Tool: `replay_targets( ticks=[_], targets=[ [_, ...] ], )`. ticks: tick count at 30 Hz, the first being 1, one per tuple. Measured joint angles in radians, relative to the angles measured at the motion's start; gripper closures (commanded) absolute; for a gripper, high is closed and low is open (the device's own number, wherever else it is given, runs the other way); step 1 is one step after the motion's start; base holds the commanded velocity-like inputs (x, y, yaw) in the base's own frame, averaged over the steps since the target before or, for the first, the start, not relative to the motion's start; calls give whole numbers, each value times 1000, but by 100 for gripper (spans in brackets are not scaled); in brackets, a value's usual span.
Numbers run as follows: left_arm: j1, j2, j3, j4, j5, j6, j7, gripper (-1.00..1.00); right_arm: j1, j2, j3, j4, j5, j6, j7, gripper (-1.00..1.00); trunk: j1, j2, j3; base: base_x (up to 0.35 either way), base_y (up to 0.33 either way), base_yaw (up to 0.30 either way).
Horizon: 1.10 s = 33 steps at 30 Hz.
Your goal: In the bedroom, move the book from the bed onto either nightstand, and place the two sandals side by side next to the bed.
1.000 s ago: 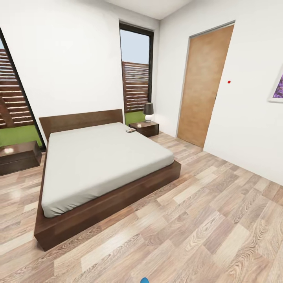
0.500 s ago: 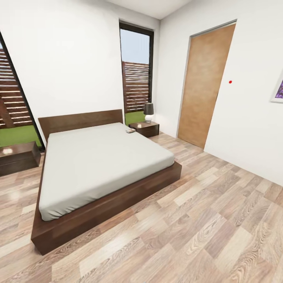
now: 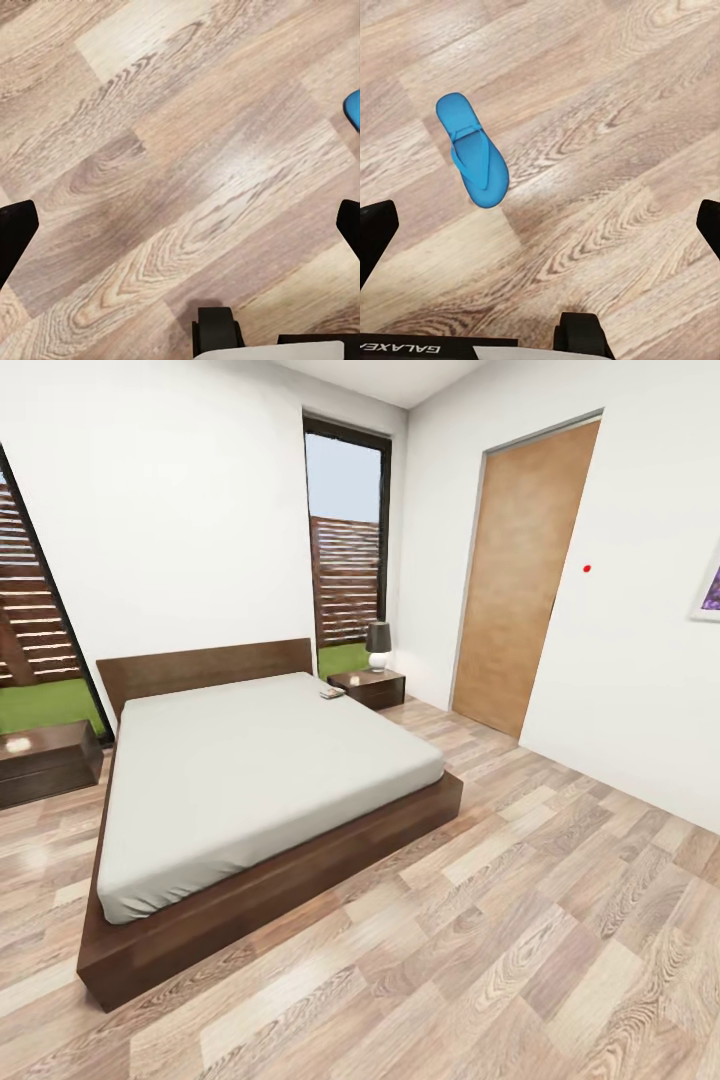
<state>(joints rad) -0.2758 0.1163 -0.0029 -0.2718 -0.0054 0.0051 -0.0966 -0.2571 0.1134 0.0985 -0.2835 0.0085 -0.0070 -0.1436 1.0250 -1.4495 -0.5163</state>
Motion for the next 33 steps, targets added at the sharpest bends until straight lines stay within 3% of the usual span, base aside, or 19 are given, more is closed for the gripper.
replay_targets(
  ticks=[17,33],
  targets=[
    [0,0,0,1,0,-1,0,-100,0,2,1,0,0,0,0,-100,0,0,-6,1,-79,140],
    [0,0,0,1,0,-1,0,-100,0,2,1,0,1,0,0,-100,0,0,-7,10,-96,61]
  ],
)
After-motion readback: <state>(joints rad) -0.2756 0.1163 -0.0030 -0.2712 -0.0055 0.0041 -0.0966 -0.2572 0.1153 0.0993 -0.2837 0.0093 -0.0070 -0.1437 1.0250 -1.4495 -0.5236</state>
